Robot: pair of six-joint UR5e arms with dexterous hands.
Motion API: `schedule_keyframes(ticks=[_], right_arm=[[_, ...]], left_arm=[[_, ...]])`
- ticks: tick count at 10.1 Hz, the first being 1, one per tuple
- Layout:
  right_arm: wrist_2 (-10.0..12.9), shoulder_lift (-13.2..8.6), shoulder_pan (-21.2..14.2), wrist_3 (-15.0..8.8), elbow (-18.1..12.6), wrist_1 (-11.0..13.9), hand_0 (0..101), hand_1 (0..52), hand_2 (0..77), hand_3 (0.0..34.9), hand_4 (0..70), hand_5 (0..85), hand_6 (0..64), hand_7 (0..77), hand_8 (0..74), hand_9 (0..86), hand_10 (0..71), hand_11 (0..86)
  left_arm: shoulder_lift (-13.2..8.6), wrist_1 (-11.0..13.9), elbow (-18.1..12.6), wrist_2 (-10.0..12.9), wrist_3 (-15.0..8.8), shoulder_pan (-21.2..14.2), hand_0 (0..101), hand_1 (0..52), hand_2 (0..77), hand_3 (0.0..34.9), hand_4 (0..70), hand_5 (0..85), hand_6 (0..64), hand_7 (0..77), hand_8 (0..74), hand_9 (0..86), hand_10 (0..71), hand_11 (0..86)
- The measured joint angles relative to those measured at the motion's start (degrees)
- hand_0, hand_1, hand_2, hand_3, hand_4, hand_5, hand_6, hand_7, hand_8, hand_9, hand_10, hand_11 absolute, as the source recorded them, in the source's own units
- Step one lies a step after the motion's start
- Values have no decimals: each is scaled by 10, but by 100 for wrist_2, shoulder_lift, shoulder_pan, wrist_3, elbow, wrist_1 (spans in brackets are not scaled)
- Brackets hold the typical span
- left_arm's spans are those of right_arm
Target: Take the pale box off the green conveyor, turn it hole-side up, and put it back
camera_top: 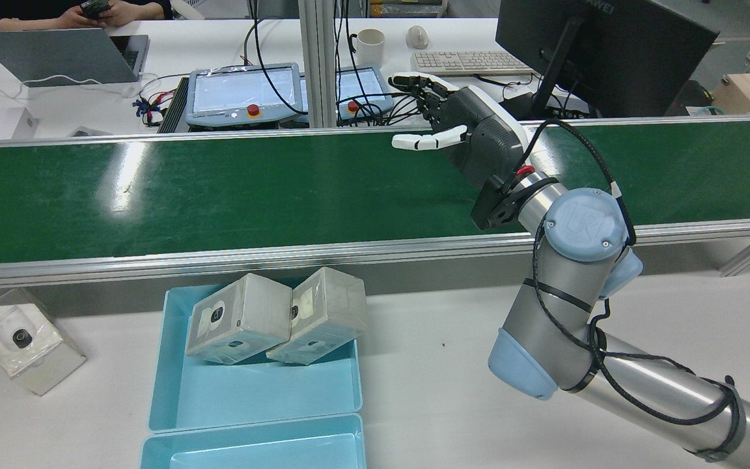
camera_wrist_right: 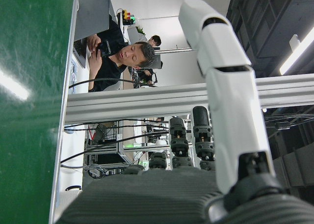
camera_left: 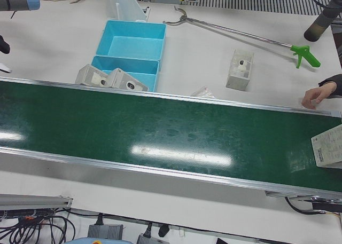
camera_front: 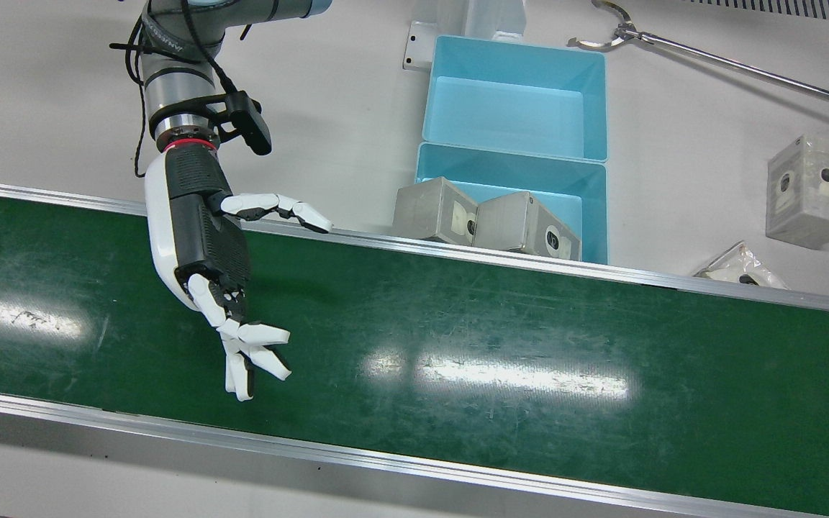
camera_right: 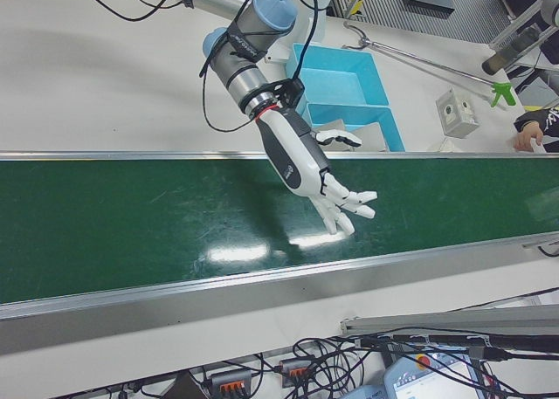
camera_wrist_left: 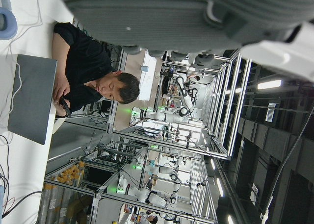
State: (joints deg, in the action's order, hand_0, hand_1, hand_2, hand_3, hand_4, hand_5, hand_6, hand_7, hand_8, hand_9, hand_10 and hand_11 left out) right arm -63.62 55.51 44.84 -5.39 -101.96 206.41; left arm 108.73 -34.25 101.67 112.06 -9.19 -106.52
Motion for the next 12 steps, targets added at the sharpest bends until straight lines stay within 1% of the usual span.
schedule_keyframes(ticks=[1, 2, 3, 4, 5, 6, 7, 9, 10, 11, 12], right_arm=[[-121, -7, 122, -38, 88, -12, 535, 245, 229, 0, 136, 273, 87, 98, 38, 54, 0, 5], [-183, -16, 158, -67, 177, -20, 536, 229, 213, 0, 131, 273, 71, 93, 16, 54, 0, 5], [-208, -40, 144, -83, 296, -39, 494, 136, 164, 0, 131, 273, 76, 93, 16, 54, 0, 5], [-217, -84, 115, -89, 430, -59, 490, 158, 109, 0, 131, 240, 65, 82, 16, 49, 0, 5], [-219, -149, 90, -92, 529, -71, 488, 158, 109, 0, 98, 240, 65, 82, 16, 49, 0, 5], [-220, -210, 74, -91, 582, -77, 488, 158, 109, 0, 98, 240, 65, 82, 16, 49, 0, 5], [-219, -245, 68, -91, 603, -80, 490, 125, 55, 0, 109, 240, 65, 71, 16, 38, 0, 5], [-201, -278, 16, -93, 629, -100, 483, 125, 55, 0, 98, 235, 65, 71, 16, 38, 0, 5], [-193, -282, -23, -96, 635, -154, 483, 142, 60, 0, 98, 235, 65, 71, 16, 44, 0, 5], [-190, -282, -57, -101, 638, -230, 483, 142, 87, 0, 125, 245, 65, 71, 33, 65, 0, 5], [-185, -281, -75, -106, 640, -285, 481, 142, 93, 0, 120, 245, 65, 71, 33, 65, 0, 5]], left_arm=[[0, 0, 0, 0, 0, 0, 0, 0, 5, 0, 0, 11, 5, 5, 5, 0, 5, 5], [0, 0, 0, 0, 0, 0, 0, 0, 5, 0, 0, 11, 5, 5, 5, 0, 5, 5], [0, 0, 0, 0, 0, 0, 0, 0, 5, 0, 0, 11, 5, 5, 5, 0, 0, 5], [0, 0, 0, 0, 0, 0, 0, 0, 5, 0, 0, 11, 5, 5, 5, 0, 0, 5], [0, 0, 0, 0, 0, 0, 0, 0, 11, 0, 0, 11, 5, 5, 5, 5, 5, 5], [0, 0, 0, 0, 0, 0, 0, 0, 11, 0, 0, 11, 5, 5, 5, 5, 5, 5], [0, 0, 0, 0, 0, 0, 0, 0, 5, 0, 0, 11, 5, 0, 5, 0, 5, 5], [0, 0, 0, 0, 0, 0, 0, 0, 5, 0, 0, 11, 5, 0, 5, 5, 0, 5], [0, 0, 0, 0, 0, 0, 0, 0, 5, 0, 0, 11, 5, 0, 5, 0, 5, 5], [0, 0, 0, 0, 0, 0, 0, 0, 11, 0, 0, 11, 5, 5, 5, 5, 5, 5], [0, 0, 0, 0, 0, 0, 0, 0, 11, 0, 0, 11, 5, 5, 5, 5, 5, 5]])
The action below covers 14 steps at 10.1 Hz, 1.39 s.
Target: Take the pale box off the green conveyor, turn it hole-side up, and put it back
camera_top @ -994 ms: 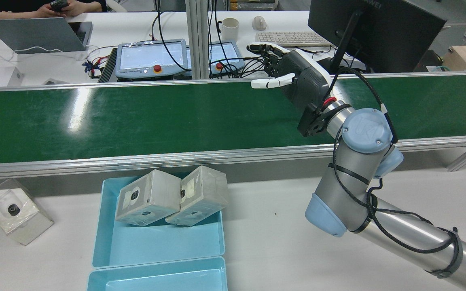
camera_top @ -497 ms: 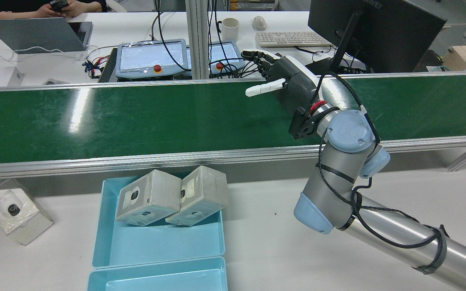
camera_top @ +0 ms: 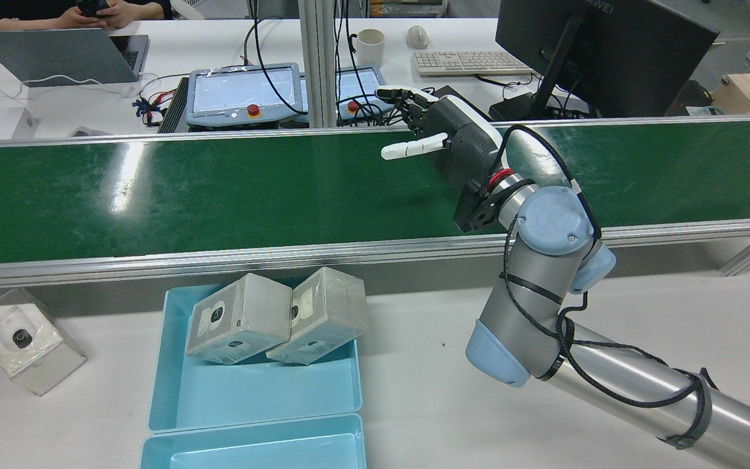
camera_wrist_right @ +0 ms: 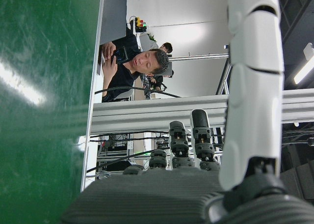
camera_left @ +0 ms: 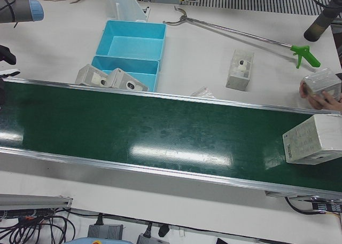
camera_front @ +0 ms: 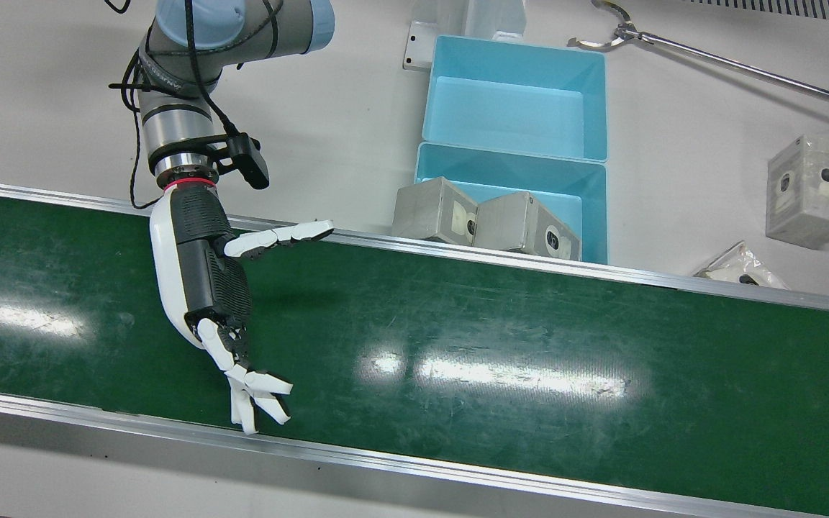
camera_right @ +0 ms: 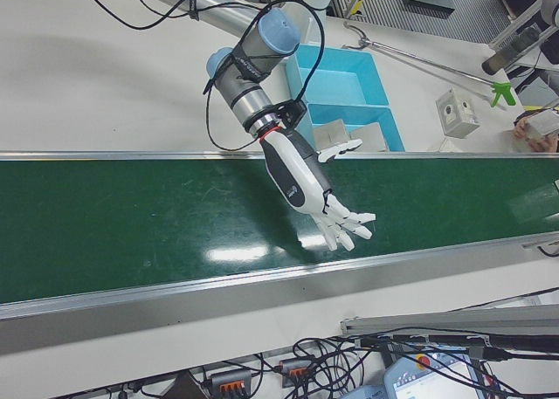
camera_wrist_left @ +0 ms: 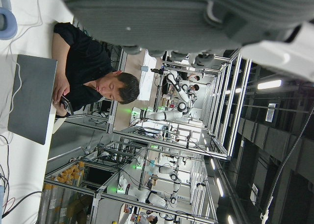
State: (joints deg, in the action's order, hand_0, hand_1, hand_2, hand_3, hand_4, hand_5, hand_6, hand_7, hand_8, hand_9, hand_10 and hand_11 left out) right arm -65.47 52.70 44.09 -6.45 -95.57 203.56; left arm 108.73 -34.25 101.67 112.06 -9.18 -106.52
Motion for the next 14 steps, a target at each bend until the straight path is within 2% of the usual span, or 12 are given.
schedule_keyframes(ticks=[6, 7, 8, 9, 14], right_arm=[[7, 24, -10, 8, 6, -53, 483, 142, 87, 0, 115, 245, 65, 71, 33, 65, 0, 5], [7, 33, -4, 15, 5, -53, 482, 120, 76, 0, 120, 256, 65, 71, 33, 65, 0, 5], [8, 40, -1, 16, 4, -53, 482, 120, 76, 0, 120, 256, 65, 71, 33, 65, 0, 5], [8, 43, 1, 17, 4, -53, 482, 142, 82, 0, 120, 256, 65, 71, 33, 65, 0, 5], [17, 59, 5, 30, 3, -53, 482, 142, 82, 0, 120, 251, 65, 71, 33, 65, 0, 5]], left_arm=[[0, 0, 0, 0, 0, 0, 0, 0, 11, 0, 0, 11, 5, 0, 5, 5, 5, 5], [0, 0, 0, 0, 0, 0, 0, 0, 11, 0, 0, 11, 5, 5, 5, 0, 5, 5], [0, 0, 0, 0, 0, 0, 0, 0, 11, 0, 0, 11, 5, 5, 5, 0, 0, 5], [0, 0, 0, 0, 0, 0, 0, 0, 5, 0, 0, 11, 5, 5, 5, 0, 5, 5], [0, 0, 0, 0, 0, 0, 0, 0, 11, 0, 0, 11, 5, 5, 5, 0, 5, 5]])
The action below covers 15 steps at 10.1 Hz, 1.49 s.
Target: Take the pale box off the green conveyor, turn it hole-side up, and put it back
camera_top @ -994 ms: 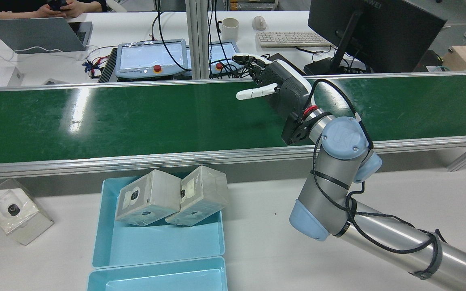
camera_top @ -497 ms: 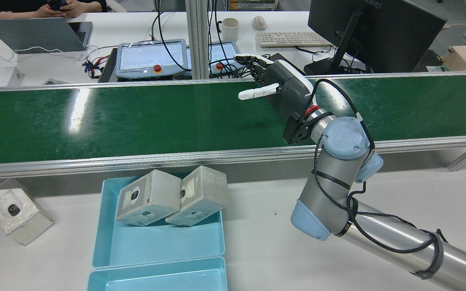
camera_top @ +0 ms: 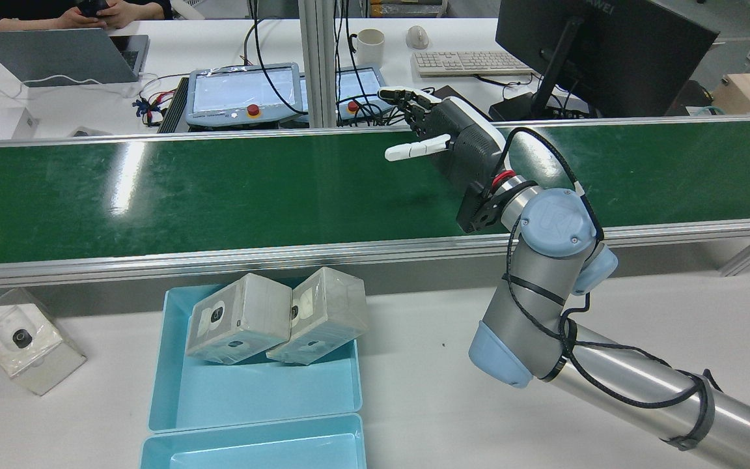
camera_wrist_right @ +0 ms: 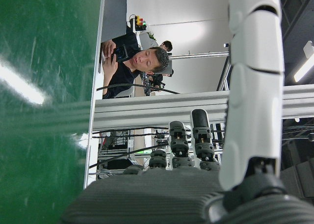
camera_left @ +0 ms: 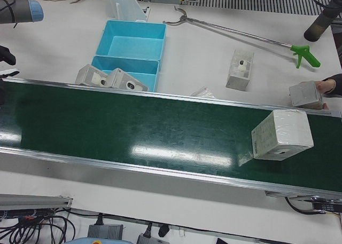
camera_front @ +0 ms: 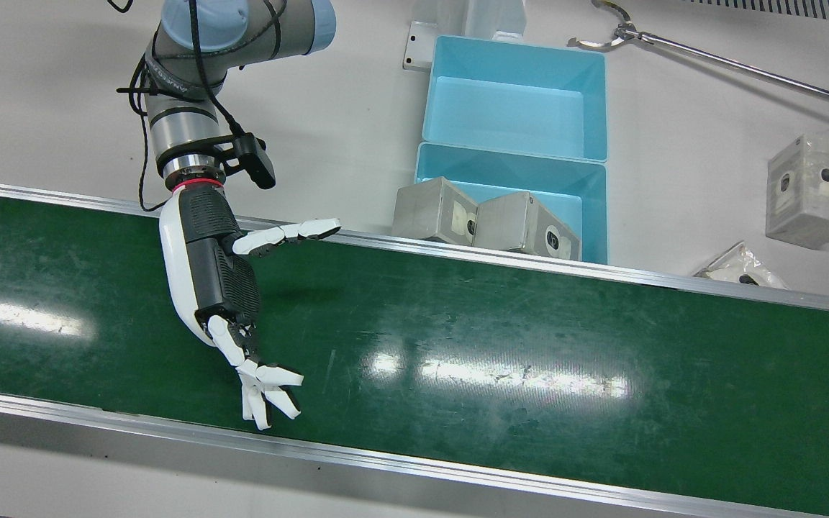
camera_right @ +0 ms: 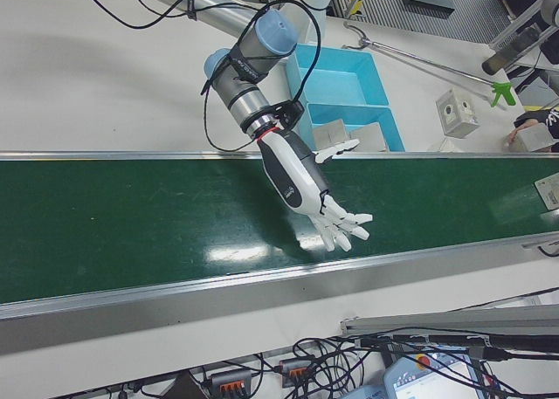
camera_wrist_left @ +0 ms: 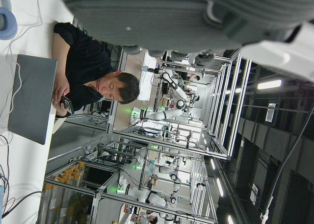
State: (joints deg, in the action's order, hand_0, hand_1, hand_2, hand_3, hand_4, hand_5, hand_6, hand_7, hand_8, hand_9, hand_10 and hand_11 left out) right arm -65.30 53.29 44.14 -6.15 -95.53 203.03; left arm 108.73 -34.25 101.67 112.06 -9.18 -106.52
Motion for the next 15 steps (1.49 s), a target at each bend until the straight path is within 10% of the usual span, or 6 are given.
schedule_keyframes(ticks=[15], right_arm=[[15, -35, -4, 6, 2, -7, 478, 136, 87, 0, 131, 262, 71, 82, 33, 65, 0, 5]], left_arm=[[0, 0, 0, 0, 0, 0, 0, 0, 5, 0, 0, 11, 5, 5, 5, 0, 5, 5]])
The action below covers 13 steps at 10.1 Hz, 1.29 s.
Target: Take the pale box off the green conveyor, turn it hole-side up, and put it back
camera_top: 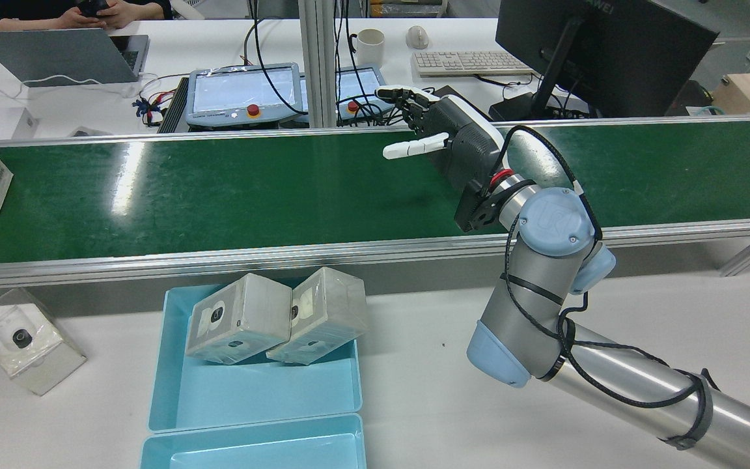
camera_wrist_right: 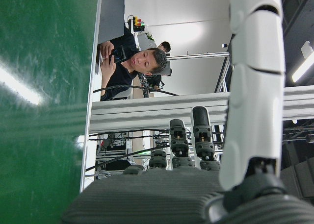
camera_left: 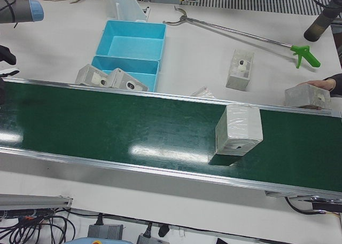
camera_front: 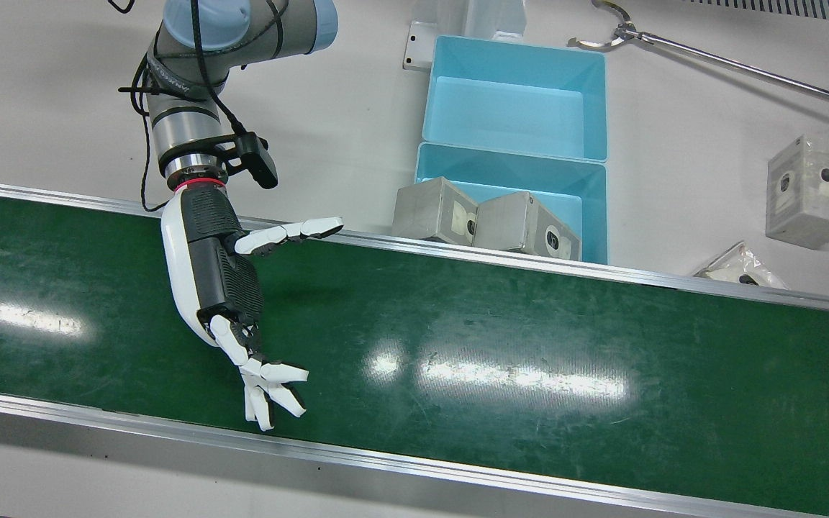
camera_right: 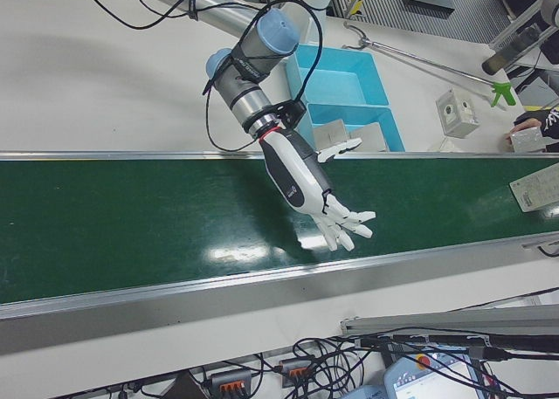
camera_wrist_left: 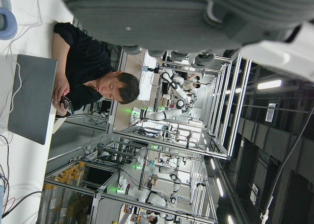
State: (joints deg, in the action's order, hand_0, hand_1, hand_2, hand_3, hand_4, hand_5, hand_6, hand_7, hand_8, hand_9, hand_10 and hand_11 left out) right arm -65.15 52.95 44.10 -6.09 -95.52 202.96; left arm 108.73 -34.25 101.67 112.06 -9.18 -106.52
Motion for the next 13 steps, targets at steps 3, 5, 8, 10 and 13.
schedule_keyframes(ticks=[3, 5, 8, 10, 13], right_arm=[[19, -8, -13, -27, 6, 1, 479, 136, 87, 0, 131, 262, 76, 82, 33, 65, 0, 5], [53, -8, -20, -21, 7, -1, 478, 136, 98, 0, 131, 262, 76, 82, 33, 65, 0, 5], [72, -2, -17, 8, 0, -2, 478, 136, 98, 0, 115, 262, 76, 82, 33, 65, 0, 5], [72, 12, -8, 38, -6, -2, 478, 136, 98, 0, 125, 256, 65, 76, 33, 65, 0, 5], [72, 10, -13, 27, -9, -2, 479, 136, 98, 0, 125, 256, 65, 76, 33, 54, 0, 5]], left_arm=[[0, 0, 0, 0, 0, 0, 0, 0, 5, 0, 0, 11, 5, 0, 5, 5, 5, 5], [0, 0, 0, 0, 0, 0, 0, 0, 11, 0, 0, 11, 5, 0, 5, 0, 5, 5], [0, 0, 0, 0, 0, 0, 0, 0, 5, 0, 0, 11, 5, 5, 5, 0, 5, 5], [0, 0, 0, 0, 0, 0, 0, 0, 5, 0, 0, 11, 5, 0, 5, 0, 5, 5], [0, 0, 0, 0, 0, 0, 0, 0, 11, 0, 0, 11, 5, 5, 5, 5, 5, 5]])
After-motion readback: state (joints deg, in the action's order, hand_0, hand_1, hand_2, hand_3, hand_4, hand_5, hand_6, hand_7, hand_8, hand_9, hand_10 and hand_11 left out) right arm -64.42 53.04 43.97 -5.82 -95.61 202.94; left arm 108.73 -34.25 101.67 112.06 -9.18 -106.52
